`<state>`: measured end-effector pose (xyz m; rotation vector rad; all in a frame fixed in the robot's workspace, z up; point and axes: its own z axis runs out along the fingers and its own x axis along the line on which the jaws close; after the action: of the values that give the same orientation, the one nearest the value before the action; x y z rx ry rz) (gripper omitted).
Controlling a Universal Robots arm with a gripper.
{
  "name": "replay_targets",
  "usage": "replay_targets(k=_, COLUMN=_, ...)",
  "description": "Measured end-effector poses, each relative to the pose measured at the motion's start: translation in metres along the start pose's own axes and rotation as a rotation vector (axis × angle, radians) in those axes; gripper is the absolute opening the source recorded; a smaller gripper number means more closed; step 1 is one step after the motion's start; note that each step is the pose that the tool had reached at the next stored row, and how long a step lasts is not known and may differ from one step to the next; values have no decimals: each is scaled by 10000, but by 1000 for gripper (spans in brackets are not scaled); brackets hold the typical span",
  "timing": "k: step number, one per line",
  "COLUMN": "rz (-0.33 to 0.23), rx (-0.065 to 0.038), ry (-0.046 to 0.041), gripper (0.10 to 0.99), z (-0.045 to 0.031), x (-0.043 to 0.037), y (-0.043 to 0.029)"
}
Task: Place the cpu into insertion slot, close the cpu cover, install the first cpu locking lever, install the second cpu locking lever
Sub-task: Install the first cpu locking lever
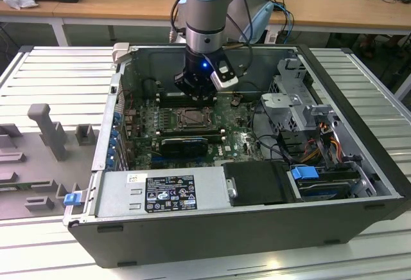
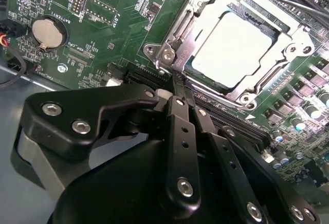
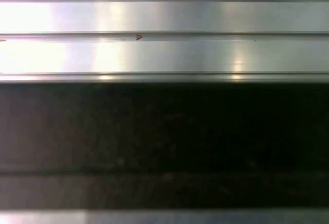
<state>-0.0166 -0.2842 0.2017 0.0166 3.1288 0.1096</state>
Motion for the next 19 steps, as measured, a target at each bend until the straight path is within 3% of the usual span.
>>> replay_targets(k=7, rz=-1, rx=-79, ry=-3, gripper=106, z=0, x=-2, y=0)
replay_targets(k=11, rz=0, rx=-83, ry=1, gripper=106, z=-56, x=-2, y=3)
replay_targets(k=14, rz=-1, rx=-83, ry=1, gripper=106, z=-164, x=-3, y=9)
replay_targets(k=19, rz=-1, rx=-83, ry=1, gripper=106, z=-170, x=-4, y=-62)
